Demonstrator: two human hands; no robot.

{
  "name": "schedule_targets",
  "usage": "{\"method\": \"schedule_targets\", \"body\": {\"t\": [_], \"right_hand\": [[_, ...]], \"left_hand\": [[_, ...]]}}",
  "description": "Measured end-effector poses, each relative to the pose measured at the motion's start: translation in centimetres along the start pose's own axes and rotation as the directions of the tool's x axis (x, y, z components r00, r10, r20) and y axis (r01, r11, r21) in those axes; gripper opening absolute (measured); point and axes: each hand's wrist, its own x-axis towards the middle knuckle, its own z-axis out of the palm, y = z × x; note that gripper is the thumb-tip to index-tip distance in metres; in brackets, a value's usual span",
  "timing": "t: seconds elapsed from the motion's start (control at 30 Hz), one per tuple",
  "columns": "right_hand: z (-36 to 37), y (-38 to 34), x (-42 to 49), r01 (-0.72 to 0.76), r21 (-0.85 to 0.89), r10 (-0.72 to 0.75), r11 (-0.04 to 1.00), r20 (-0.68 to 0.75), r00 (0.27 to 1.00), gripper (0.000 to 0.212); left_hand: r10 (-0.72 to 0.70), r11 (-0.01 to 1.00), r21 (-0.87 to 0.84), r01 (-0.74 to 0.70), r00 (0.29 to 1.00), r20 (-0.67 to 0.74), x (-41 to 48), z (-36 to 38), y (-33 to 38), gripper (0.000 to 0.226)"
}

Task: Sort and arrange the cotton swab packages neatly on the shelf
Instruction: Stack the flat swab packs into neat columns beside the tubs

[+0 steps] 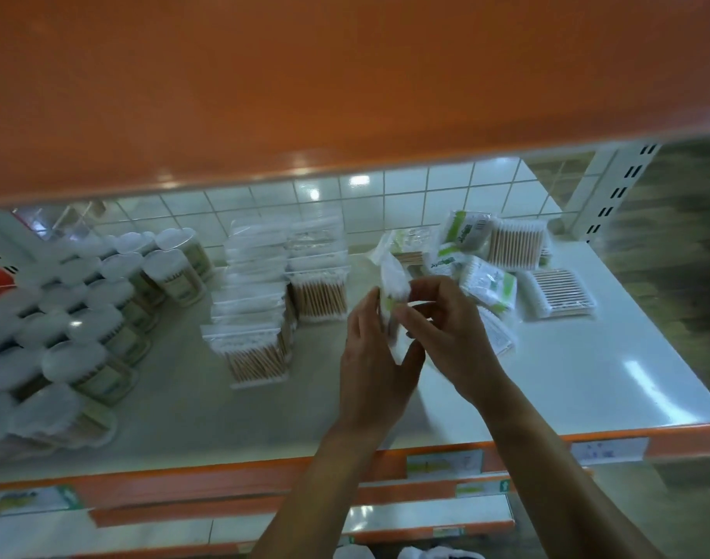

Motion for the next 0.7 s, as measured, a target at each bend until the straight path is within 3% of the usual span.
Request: {"method": "schedule_targets", "body": {"t": [0.13, 0.3, 0.4, 0.53, 0.7], "right_hand": [[0.8, 0.2, 0.2, 0.026, -0.017, -0.026, 1.0, 0.018, 0.999, 0.012], [1.6, 1.1, 0.8, -0.041, -0.109, 0.033, 0.993, -0.076, 0.997, 0.031], [2.0, 1.7, 1.3, -0.143, -0.083, 0.145, 0.986, 0.011, 0.989, 0.041], [2.7, 1.9, 1.8, -0.193, -0.049, 0.198, 0.98, 0.159, 0.967, 0.022], [4.4, 2.2, 2.1, -0.217, -0.014, 0.217, 0.976, 0.045, 0.975, 0.018]], "left_hand": [[-0.066, 0.983, -0.17, 0.065, 0.998, -0.002, 0.2, -1.3, -0.5, 0.034], [-0.252, 0.875, -0.423, 0.235, 0.967, 0.016, 0.0, -2.2, -1.4, 0.03], [-0.284, 0.829, -0.489, 0.272, 0.958, 0.052, -0.1, -3.0, -1.7, 0.025], [-0.271, 0.857, -0.443, 0.264, 0.961, 0.049, 0.0, -3.9, -2.5, 0.021], [-0.32, 0.904, -0.286, 0.317, 0.947, 0.037, -0.3, -4.4, -3.2, 0.056]]}}
